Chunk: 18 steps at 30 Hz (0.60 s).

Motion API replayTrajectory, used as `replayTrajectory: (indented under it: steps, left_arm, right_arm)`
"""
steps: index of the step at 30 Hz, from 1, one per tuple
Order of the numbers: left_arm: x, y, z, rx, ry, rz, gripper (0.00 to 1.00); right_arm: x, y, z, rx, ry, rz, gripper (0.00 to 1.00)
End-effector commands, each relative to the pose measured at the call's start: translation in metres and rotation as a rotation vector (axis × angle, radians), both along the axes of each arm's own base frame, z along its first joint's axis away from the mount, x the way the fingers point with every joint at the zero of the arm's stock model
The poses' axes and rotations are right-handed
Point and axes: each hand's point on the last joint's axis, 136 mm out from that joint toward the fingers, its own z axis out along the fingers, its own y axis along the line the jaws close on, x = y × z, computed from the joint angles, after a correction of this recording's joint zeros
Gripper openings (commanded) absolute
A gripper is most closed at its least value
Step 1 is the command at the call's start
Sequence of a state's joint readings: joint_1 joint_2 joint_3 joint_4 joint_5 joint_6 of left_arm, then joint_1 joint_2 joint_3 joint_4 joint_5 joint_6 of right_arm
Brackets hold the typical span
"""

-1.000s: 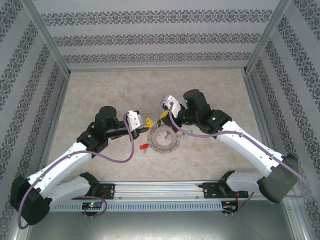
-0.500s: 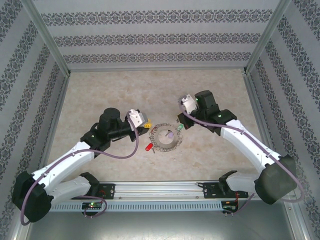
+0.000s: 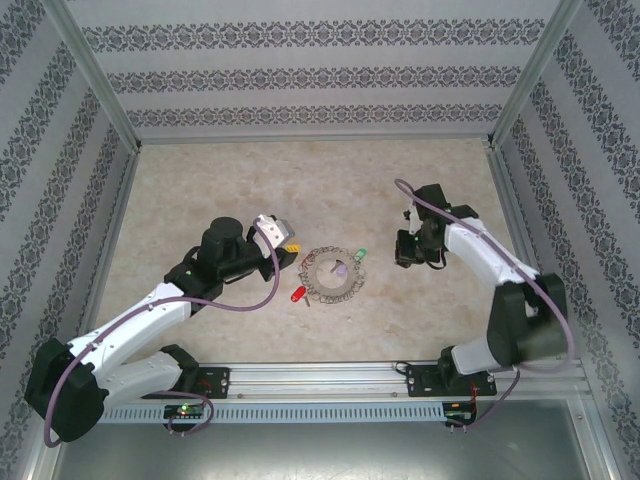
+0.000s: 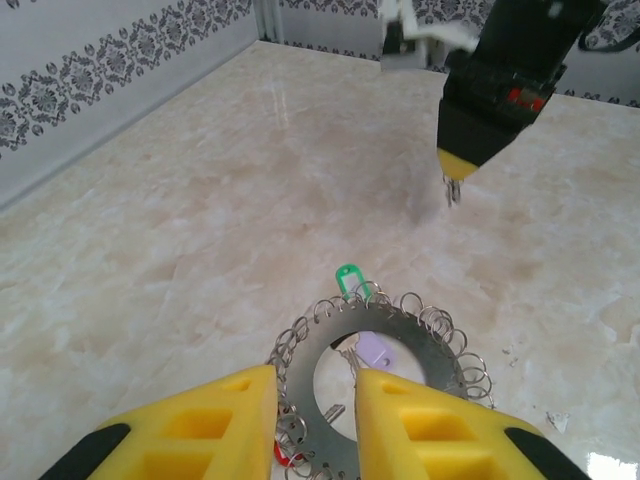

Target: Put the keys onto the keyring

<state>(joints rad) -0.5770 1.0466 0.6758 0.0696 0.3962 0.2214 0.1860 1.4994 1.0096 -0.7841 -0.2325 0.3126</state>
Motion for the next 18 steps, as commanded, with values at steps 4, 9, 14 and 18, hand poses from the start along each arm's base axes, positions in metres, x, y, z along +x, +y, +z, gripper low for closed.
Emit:
replayTrajectory:
  steps: [4, 9, 14, 18]
  left_arm:
    - [0.005, -0.002, 0.008, -0.025, 0.002, 0.031, 0.32]
    - [0.0, -0.007, 0.014, -0.02, 0.037, -0.003, 0.31]
    - [0.004, -0.005, 0.003, -0.027, 0.11, 0.046, 0.32]
    - [0.018, -0.002, -0.025, -0.068, 0.255, 0.169, 0.34]
  right_arm:
    - [0.017, 0.005, -0.039, -0.016, 0.208, 0.025, 0.0]
    - [0.046, 0.006, -0.053, -0.027, 0.206, 0.043, 0.0]
    - [0.06, 0.016, -0.051, 0.015, 0.203, 0.068, 0.19]
    - [0.068, 0.005, -0.014, -0.039, 0.075, 0.053, 0.39]
